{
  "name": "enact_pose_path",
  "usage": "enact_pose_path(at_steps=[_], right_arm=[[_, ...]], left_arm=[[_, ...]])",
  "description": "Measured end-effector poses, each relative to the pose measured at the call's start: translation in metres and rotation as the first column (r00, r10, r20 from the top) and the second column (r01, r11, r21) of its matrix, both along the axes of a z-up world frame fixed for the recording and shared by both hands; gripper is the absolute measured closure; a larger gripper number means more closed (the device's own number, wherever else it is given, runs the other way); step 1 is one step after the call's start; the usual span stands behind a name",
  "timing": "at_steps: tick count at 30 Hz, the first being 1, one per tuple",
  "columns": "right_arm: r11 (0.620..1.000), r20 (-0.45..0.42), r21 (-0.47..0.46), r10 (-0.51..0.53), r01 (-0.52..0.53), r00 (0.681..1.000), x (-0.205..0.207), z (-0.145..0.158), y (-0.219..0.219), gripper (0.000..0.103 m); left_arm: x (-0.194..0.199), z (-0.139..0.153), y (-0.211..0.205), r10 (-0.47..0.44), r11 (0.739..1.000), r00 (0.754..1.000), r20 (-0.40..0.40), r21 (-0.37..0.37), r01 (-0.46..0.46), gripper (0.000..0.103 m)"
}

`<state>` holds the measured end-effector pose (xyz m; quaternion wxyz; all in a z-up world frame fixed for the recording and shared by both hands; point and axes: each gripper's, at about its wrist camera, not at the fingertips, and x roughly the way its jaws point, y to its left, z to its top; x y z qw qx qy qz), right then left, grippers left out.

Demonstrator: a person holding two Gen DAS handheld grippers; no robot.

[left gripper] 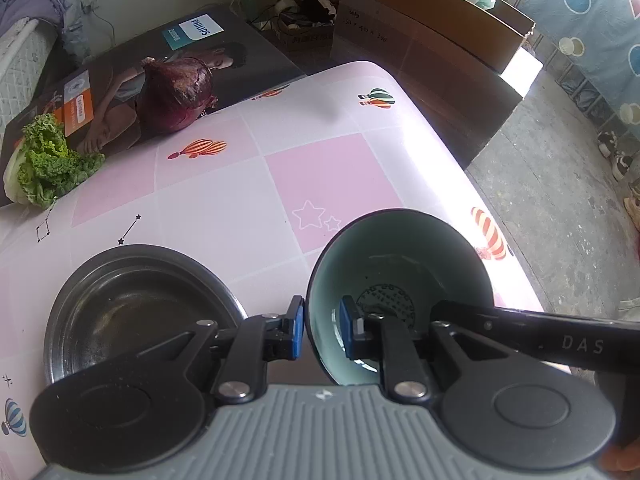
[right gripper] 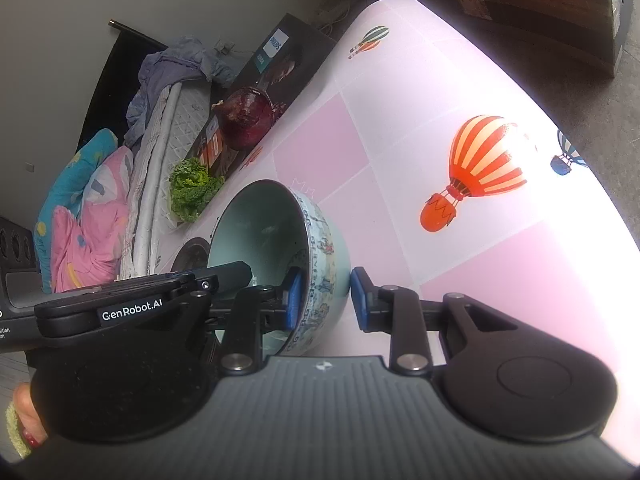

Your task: Organize plates and bowls

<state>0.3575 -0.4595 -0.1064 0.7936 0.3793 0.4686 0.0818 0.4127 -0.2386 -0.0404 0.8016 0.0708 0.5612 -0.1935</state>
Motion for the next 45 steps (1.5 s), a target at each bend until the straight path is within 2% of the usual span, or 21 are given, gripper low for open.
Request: enact_pose_path(at_steps=[11,17,22,25,28,32,37,41,45], right_arm=[[0.999,0.051,-0.032,0.019,-0.017,0.999,0.003,0.045,0.018,0.077],[0.996,0.092,-0.046,0.078,-0.074,0.993,0.012,0.075,0.056,0.077],[0.988,0.109,-0.033,0.152,-0.149,0.982,0.031,0.085,0.102,0.077],[0.982,0.093,-0.025,0.190,-0.188,0.977,0.043,0.079,0.128,0.078],[0.976,0.053,-0.022,0.220,-0.219,0.974,0.052,0.065,0.150,0.078],[0.971,-0.002,-0.038,0.237,-0.236,0.972,0.058,0.044,0.166,0.078],[0.967,-0.039,-0.067,0.243,-0.246,0.969,0.060,0.031,0.172,0.078],[0.963,-0.041,-0.106,0.245,-0.248,0.969,0.059,0.026,0.178,0.078],[0.958,0.000,-0.162,0.238,-0.235,0.971,0.057,0.032,0.180,0.077]], left_arm=[[-0.002,0.035,0.028,0.044,0.997,0.999,0.029,-0.067,-0.042,0.085],[-0.007,0.060,0.076,0.118,0.990,0.992,0.051,-0.085,-0.113,0.085],[-0.006,0.071,0.124,0.192,0.979,0.979,0.068,-0.084,-0.186,0.085],[-0.003,0.067,0.151,0.233,0.970,0.971,0.057,-0.082,-0.228,0.085],[0.003,0.049,0.174,0.264,0.962,0.964,0.018,-0.079,-0.262,0.085],[0.006,0.024,0.188,0.277,0.957,0.960,-0.032,-0.085,-0.279,0.085],[0.006,0.007,0.195,0.272,0.956,0.960,-0.064,-0.094,-0.277,0.085],[0.003,0.000,0.201,0.265,0.957,0.962,-0.061,-0.105,-0.270,0.085],[-0.003,0.009,0.204,0.248,0.959,0.969,-0.012,-0.139,-0.247,0.078]])
